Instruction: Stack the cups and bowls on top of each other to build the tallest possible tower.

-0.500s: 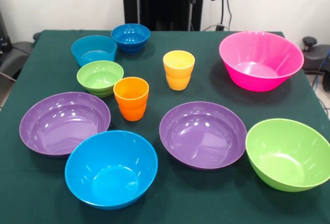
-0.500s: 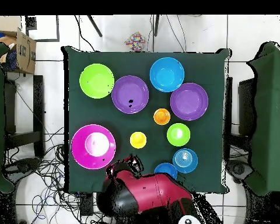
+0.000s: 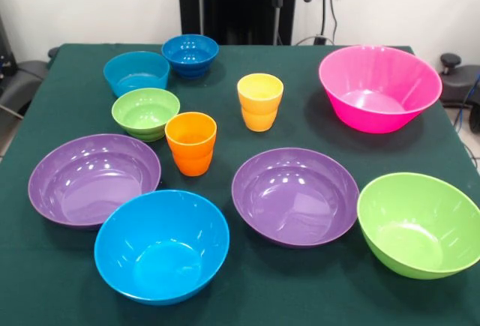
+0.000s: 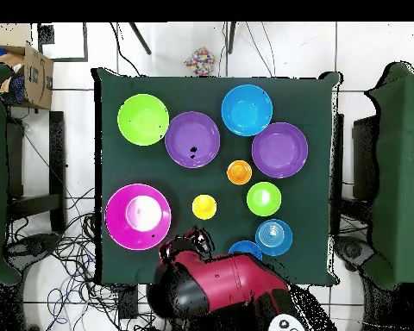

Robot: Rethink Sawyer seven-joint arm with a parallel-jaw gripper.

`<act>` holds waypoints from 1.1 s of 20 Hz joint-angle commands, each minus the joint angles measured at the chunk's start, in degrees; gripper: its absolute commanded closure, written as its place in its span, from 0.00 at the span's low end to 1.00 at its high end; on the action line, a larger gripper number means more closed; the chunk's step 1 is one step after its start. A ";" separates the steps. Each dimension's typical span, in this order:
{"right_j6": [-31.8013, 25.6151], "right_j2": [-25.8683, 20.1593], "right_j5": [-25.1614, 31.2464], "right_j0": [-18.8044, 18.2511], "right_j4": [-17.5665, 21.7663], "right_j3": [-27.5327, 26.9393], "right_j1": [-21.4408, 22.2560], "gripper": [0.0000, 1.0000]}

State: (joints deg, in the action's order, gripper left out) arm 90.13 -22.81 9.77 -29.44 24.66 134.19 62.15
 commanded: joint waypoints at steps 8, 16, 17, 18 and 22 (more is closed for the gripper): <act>-6.17 -9.90 8.46 -6.09 3.88 -7.39 -4.43 0.00; -9.29 -15.72 19.99 -6.58 0.35 -14.02 -1.25 0.00; -9.31 -15.87 21.78 -6.04 0.21 -15.55 -0.93 0.00; -9.06 -15.89 22.98 -5.62 0.42 -16.82 -1.11 0.00; -8.36 -16.10 28.78 -4.50 0.42 -21.79 -0.61 0.00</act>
State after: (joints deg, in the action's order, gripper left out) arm 90.13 -34.85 29.97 -35.42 25.68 119.43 62.48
